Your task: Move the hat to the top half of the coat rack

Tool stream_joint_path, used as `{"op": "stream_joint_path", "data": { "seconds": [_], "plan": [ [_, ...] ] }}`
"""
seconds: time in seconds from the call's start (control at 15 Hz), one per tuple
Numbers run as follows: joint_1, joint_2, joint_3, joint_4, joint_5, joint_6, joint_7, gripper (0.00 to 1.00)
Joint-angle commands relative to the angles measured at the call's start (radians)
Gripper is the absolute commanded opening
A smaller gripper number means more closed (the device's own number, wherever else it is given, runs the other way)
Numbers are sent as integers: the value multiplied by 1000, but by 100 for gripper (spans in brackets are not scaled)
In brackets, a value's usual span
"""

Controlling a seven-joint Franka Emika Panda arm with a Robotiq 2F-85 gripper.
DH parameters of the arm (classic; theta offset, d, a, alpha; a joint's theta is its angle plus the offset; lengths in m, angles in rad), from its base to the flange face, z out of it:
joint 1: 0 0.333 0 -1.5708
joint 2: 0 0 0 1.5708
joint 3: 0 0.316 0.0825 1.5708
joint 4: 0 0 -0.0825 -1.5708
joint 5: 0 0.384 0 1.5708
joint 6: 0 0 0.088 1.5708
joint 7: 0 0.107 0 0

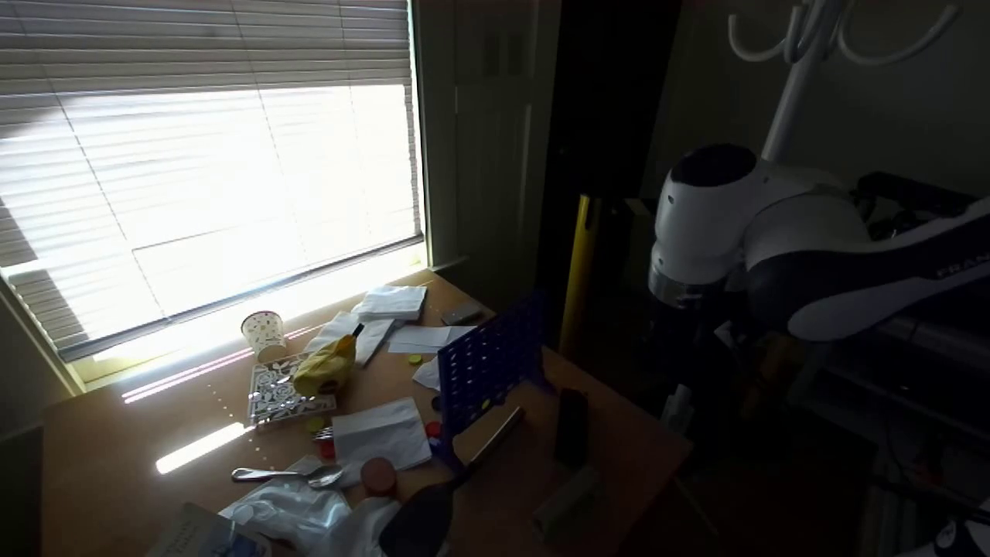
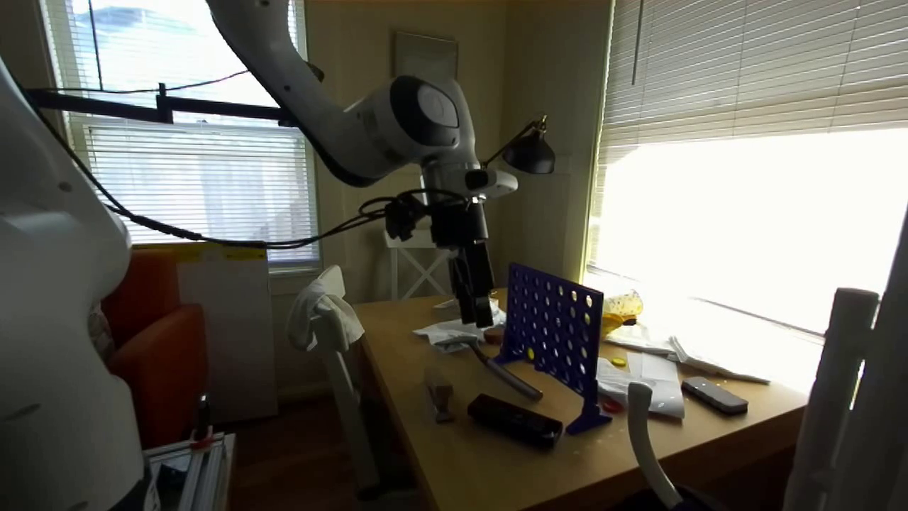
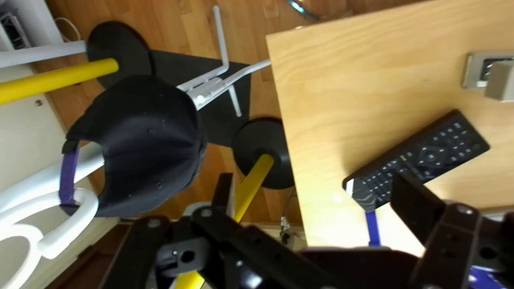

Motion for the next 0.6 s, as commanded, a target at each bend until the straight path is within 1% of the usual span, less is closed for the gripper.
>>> {"op": "stream_joint_path", "data": {
  "seconds": [0.0, 0.33, 0.4, 0.53],
  "plan": [
    [-43, 38, 3, -5, -253, 23, 216, 100],
    [-72, 92, -67, 11, -625, -22, 503, 100],
    [-71, 101, -83, 13, -689, -55, 545, 100],
    [-60, 125, -115, 13, -774, -149, 608, 100]
  ]
}}
